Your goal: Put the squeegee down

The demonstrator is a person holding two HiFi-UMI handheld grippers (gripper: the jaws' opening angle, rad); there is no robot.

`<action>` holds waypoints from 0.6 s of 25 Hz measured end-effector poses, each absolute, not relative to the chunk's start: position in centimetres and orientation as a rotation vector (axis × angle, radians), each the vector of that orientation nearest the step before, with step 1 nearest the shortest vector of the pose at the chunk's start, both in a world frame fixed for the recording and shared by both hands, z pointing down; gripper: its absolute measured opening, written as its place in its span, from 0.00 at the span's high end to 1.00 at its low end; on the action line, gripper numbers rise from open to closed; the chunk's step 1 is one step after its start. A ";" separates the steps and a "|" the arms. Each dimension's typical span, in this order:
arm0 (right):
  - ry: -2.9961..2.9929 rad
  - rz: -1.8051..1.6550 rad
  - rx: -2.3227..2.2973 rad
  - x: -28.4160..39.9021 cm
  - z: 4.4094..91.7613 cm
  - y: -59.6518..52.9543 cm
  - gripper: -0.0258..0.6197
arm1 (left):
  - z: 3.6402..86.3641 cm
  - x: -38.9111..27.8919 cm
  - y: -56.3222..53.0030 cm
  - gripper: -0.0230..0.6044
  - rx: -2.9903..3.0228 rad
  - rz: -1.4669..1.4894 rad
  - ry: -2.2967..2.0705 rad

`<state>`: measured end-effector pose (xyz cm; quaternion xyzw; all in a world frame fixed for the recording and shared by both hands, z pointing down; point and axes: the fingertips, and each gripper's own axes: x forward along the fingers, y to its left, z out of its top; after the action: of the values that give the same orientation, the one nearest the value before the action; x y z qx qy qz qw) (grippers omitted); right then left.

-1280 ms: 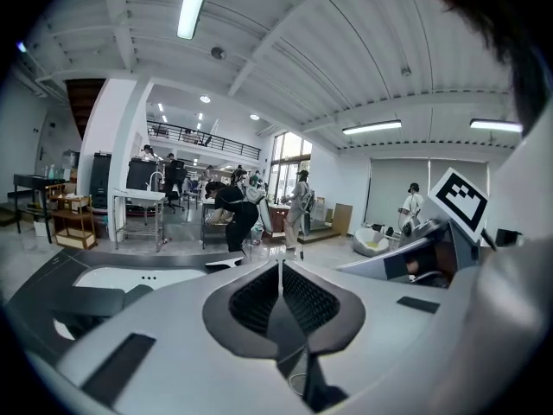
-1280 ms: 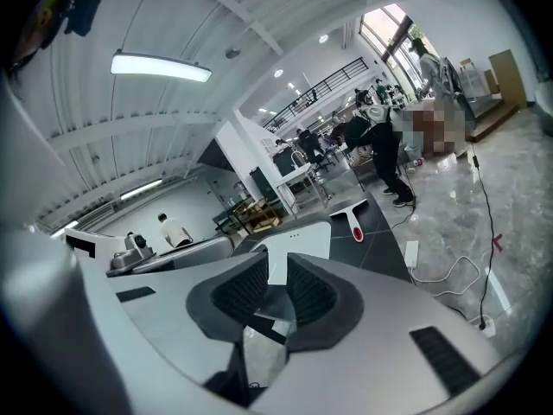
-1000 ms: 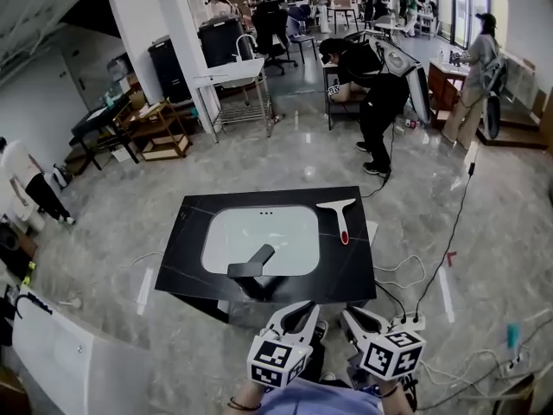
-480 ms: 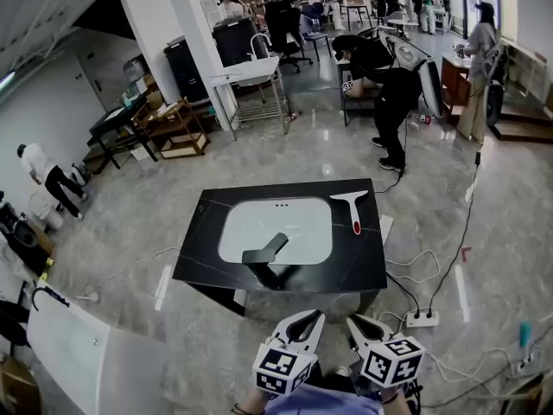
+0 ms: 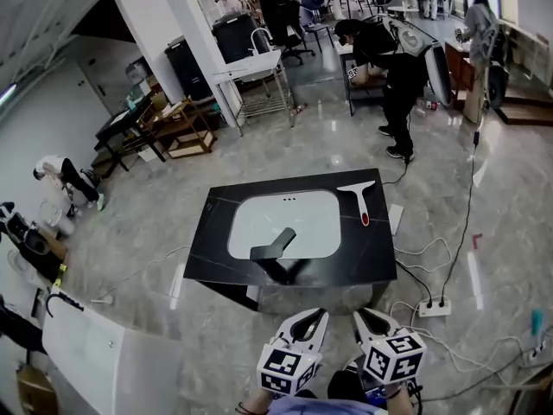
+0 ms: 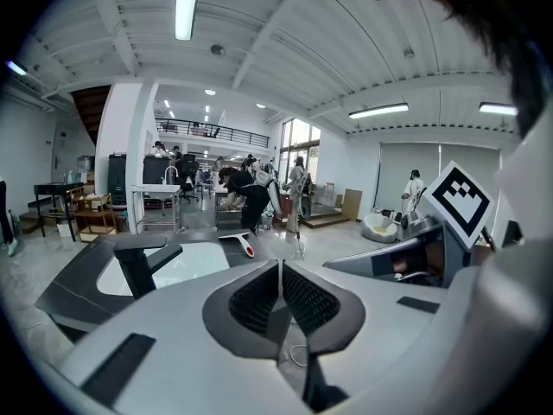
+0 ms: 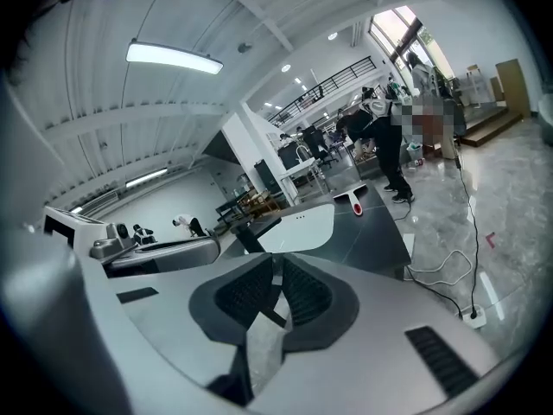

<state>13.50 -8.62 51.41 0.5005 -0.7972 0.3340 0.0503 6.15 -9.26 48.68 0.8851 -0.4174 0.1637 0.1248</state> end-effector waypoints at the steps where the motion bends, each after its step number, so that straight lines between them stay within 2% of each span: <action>1: -2.431 1.016 1.528 13.2 51.3 -8.5 0.88 | 48.6 5.9 -9.1 0.92 2.583 0.478 -1.213; 7: -2.441 1.000 1.524 10.5 50.9 -6.6 0.88 | 47.6 3.4 -7.2 0.92 2.600 0.435 -1.228; 15: -2.443 0.935 1.471 3.8 50.1 -1.6 0.89 | 47.5 -3.2 -2.1 0.92 2.586 0.387 -1.262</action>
<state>3.78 -1.65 50.06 0.4889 -0.8120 0.3109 0.0704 -3.17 -2.10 47.47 0.8843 -0.4316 0.1323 0.1190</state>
